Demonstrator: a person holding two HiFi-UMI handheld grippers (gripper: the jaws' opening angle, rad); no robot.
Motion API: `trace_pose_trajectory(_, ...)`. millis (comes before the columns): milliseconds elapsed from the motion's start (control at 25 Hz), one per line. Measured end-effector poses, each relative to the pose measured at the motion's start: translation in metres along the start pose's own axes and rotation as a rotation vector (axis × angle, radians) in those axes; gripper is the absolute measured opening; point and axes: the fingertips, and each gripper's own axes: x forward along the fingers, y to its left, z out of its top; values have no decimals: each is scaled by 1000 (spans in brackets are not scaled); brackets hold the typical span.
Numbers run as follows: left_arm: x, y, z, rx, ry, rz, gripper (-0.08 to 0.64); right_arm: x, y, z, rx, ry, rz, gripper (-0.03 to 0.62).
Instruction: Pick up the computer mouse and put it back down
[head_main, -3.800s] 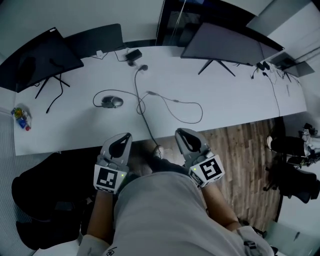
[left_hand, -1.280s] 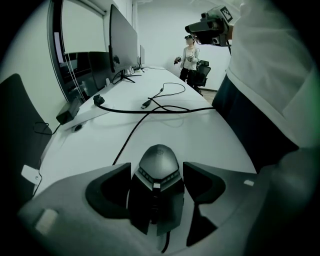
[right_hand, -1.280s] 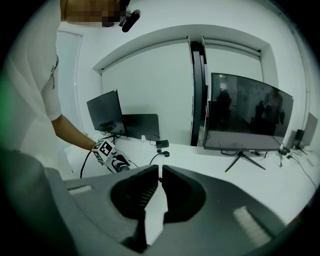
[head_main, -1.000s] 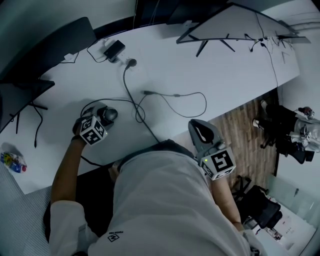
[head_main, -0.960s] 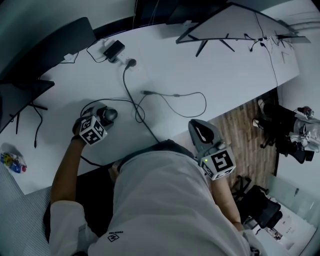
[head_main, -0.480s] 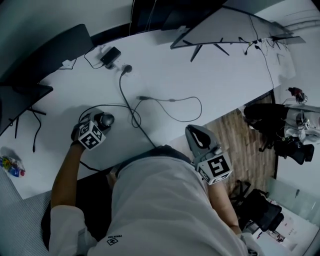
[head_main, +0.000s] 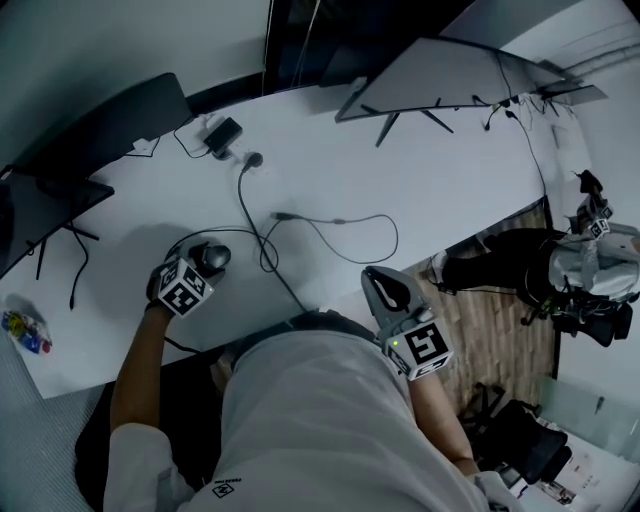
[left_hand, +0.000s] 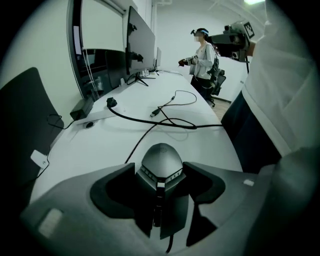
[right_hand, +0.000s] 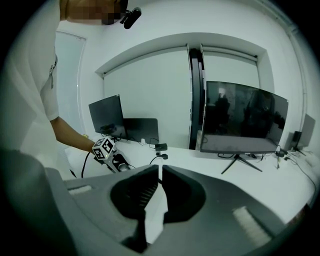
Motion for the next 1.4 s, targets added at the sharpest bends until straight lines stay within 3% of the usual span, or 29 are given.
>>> trace_pose_trajectory(240, -33, 1, 33, -88, -77, 70, 308, 0, -3, 5, 4, -41, 42, 23)
trace_pose_trajectory(560, -75, -8, 88, -136, -178, 164, 308, 6, -9, 15, -11, -85, 119, 23)
trace_pose_trajectory(1000, -143, -41, 157, -268, -409, 334, 308, 12, -18, 32, -47, -129, 211, 23)
trace_pose_trajectory(1400, -206, -64, 174, -416, -587, 508, 308, 17, 5, 52, -103, -167, 320, 23)
